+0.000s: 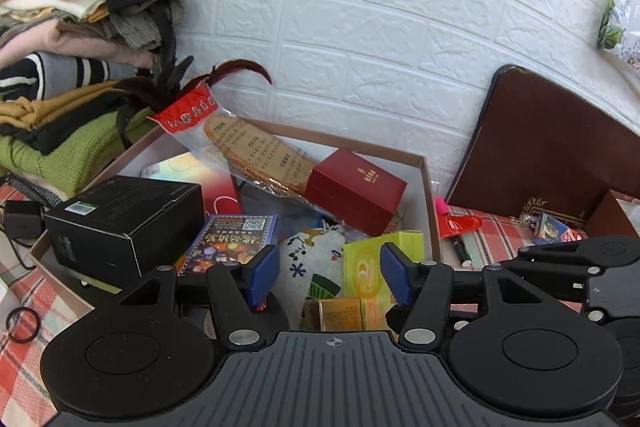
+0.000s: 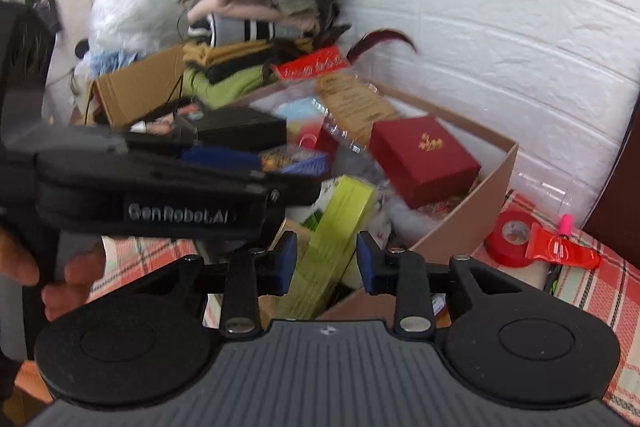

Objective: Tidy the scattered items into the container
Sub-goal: 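Carry both boxes over the cardboard box and open both grippers inside it, then withdraw both grippers from the cardboard box back over the table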

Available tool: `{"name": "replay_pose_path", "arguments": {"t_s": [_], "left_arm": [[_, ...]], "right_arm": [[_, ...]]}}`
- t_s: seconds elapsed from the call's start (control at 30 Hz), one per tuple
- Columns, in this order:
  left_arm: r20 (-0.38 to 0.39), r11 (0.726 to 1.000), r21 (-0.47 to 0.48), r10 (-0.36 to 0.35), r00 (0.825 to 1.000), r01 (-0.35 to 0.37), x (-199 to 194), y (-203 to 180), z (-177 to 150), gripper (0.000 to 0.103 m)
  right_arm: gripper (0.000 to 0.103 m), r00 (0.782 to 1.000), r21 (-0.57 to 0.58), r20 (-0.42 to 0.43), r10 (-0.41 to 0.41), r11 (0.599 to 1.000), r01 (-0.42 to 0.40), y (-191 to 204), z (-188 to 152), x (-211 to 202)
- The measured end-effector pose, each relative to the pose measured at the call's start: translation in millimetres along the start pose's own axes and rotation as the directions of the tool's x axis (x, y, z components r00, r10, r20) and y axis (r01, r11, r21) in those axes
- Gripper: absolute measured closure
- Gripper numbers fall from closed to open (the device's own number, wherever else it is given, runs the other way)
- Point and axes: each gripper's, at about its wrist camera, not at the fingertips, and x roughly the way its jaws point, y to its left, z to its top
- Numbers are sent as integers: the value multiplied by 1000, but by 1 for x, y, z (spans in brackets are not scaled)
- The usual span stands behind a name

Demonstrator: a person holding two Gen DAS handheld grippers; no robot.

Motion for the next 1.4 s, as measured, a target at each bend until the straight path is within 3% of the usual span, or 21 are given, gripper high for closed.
{"name": "replay_pose_path", "arguments": {"t_s": [0.17,0.23,0.33,0.5,0.63,0.77,0.97,1.2,1.4], "left_arm": [[3,1000,6,-23,1000,23,-11,-7,-2,32],[17,999,6,-46,999,46,-20,-13,-1,27],[36,996,8,-88,996,87,-31,-28,-2,25],[33,986,81,-149,988,146,-39,-71,-18,25],[18,976,122,-183,983,179,-39,-104,-36,25],[-24,981,132,-143,989,145,-17,-124,-61,26],[-86,986,138,-79,993,90,20,-142,-92,27],[-31,977,205,61,998,-53,53,-148,-102,31],[-63,959,268,112,992,-91,89,-154,-102,32]], "right_arm": [[61,997,58,69,-33,998,29,-14,-7,-31],[51,991,72,105,-77,995,70,-24,-12,-51],[46,976,98,131,-176,982,164,-41,-27,-74],[44,956,150,78,-284,951,270,-73,-70,-90],[44,946,176,-1,-325,931,320,-89,-111,-88],[44,948,186,-52,-314,930,318,-94,-138,-82],[43,955,164,-71,-289,941,297,-93,-153,-77],[40,959,198,-109,-260,940,277,-101,-167,-65],[40,964,234,-134,-231,938,257,-112,-175,-57]]}}
